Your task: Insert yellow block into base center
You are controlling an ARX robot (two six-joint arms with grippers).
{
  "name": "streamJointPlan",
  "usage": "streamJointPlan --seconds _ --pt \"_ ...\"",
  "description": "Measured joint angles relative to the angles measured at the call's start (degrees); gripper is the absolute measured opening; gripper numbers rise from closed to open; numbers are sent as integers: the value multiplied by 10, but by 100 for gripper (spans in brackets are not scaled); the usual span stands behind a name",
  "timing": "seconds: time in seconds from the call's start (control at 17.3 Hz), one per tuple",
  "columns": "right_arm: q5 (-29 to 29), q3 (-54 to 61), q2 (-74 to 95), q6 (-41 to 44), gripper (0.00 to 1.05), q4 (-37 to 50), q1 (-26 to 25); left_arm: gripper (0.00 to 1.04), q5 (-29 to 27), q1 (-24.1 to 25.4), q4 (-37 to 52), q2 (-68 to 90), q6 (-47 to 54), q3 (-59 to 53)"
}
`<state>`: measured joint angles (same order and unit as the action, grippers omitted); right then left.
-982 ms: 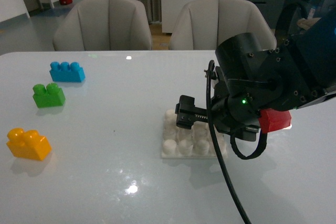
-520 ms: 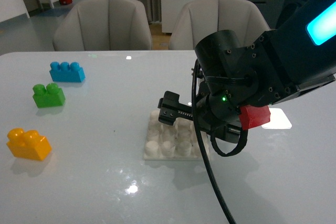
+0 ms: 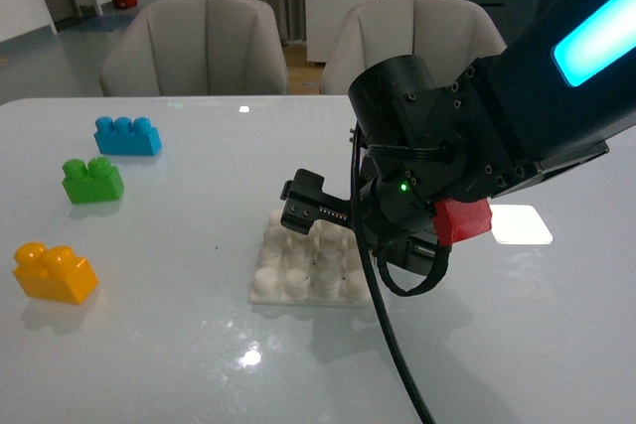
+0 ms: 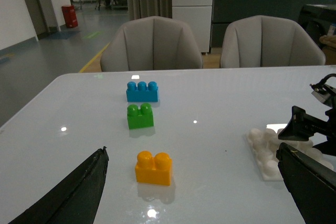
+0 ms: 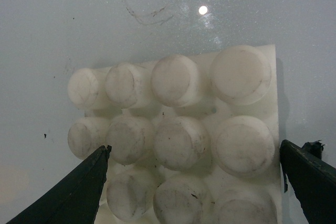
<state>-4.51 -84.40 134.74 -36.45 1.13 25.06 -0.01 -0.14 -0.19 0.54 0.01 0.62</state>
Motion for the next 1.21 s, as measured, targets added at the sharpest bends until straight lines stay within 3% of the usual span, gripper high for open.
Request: streamJointPlan --seconds 0.23,0.4,0.75,0.92,1.04,1.21 --pt "-5 49 -33 -6 98 28 -23 98 0 0 0 0 0 0" --pt "-13 123 -134 -10 98 87 -83 98 0 0 0 0 0 0" --pt "-28 380 -422 79 98 230 -179 98 0 0 0 0 0 0" --pt "-64 505 -604 115 98 222 -229 98 0 0 0 0 0 0" --pt "-119 592 -767 139 98 162 -280 98 0 0 0 0 0 0" --pt "-164 619 -894 153 98 110 -333 98 0 0 0 0 0 0"
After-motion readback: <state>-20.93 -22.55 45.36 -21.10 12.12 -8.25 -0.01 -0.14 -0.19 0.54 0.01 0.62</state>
